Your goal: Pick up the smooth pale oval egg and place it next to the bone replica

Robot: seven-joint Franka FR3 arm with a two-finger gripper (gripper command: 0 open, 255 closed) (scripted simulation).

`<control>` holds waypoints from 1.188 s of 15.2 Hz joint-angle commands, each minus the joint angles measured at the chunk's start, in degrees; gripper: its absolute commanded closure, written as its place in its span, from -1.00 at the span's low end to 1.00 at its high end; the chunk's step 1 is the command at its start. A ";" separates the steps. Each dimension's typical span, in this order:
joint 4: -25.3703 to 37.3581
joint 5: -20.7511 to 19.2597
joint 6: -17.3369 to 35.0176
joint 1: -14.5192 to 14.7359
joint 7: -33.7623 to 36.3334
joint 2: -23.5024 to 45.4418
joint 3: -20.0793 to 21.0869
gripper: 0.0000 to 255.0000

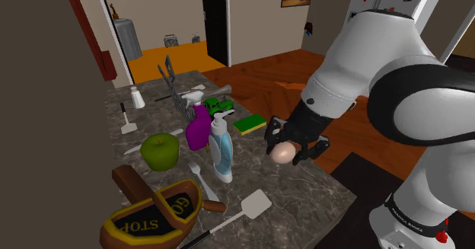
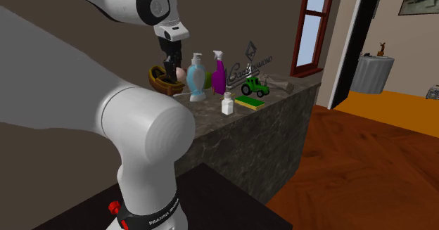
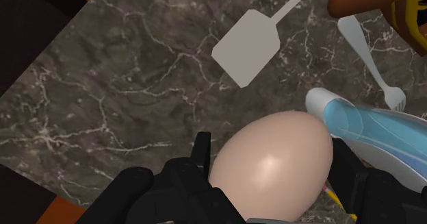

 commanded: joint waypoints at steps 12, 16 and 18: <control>13.17 -7.73 5.48 -12.31 -7.24 20.06 -1.62 1.00; 19.52 -11.98 7.12 -16.56 -7.99 28.67 -1.04 1.00; 23.04 -14.55 7.62 -18.47 -7.84 33.06 -0.63 1.00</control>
